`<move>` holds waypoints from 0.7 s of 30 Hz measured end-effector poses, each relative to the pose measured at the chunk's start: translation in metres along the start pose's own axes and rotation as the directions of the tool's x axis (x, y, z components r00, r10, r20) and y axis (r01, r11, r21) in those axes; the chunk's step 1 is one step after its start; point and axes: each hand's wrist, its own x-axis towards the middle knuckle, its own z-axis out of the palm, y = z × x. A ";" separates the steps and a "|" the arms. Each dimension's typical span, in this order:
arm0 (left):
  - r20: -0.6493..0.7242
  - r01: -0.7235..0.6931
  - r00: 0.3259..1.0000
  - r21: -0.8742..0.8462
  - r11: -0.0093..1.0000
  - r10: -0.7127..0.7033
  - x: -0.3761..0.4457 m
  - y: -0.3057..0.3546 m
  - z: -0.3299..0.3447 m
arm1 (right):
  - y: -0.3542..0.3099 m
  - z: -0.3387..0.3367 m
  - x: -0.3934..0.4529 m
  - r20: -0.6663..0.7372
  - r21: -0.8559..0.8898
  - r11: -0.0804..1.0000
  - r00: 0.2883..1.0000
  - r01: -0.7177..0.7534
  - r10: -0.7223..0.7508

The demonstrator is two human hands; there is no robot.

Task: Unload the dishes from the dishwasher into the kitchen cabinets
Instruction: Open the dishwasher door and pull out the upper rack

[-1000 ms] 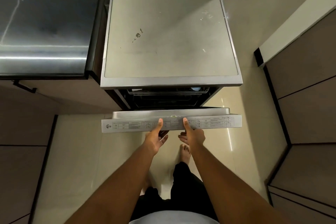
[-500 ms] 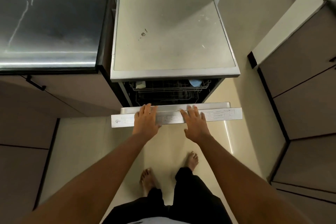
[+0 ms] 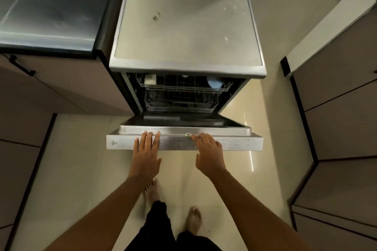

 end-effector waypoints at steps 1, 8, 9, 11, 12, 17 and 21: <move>-0.013 0.009 1.000 -0.008 1.000 -0.009 -0.008 0.002 0.005 | 0.003 0.006 -0.006 -0.004 -0.013 1.000 1.000 0.015 -0.015; 0.052 0.081 0.996 -0.060 0.995 -0.077 -0.061 0.018 0.043 | 0.019 0.055 -0.056 -0.003 -0.003 0.999 0.999 0.054 -0.054; 0.066 0.085 0.995 -0.072 0.994 -0.081 -0.067 0.018 0.047 | 0.021 0.061 -0.061 0.023 -0.007 0.999 0.998 0.053 -0.052; 0.103 0.092 0.991 -0.098 0.991 -0.082 -0.077 0.016 0.054 | 0.022 0.071 -0.071 0.086 -0.008 0.999 0.995 0.044 -0.043; 0.125 0.095 0.989 -0.112 0.989 -0.081 -0.081 0.015 0.057 | 0.021 0.074 -0.075 0.113 0.000 0.999 0.993 0.033 -0.032; 0.166 0.161 0.977 -0.172 0.972 -0.133 -0.094 0.019 0.066 | 0.015 0.091 -0.090 0.182 0.066 0.996 0.982 -0.056 0.043; 0.185 0.199 0.968 -0.159 0.967 -0.168 -0.107 0.029 0.087 | 0.017 0.122 -0.096 0.154 0.101 0.988 0.983 -0.117 0.100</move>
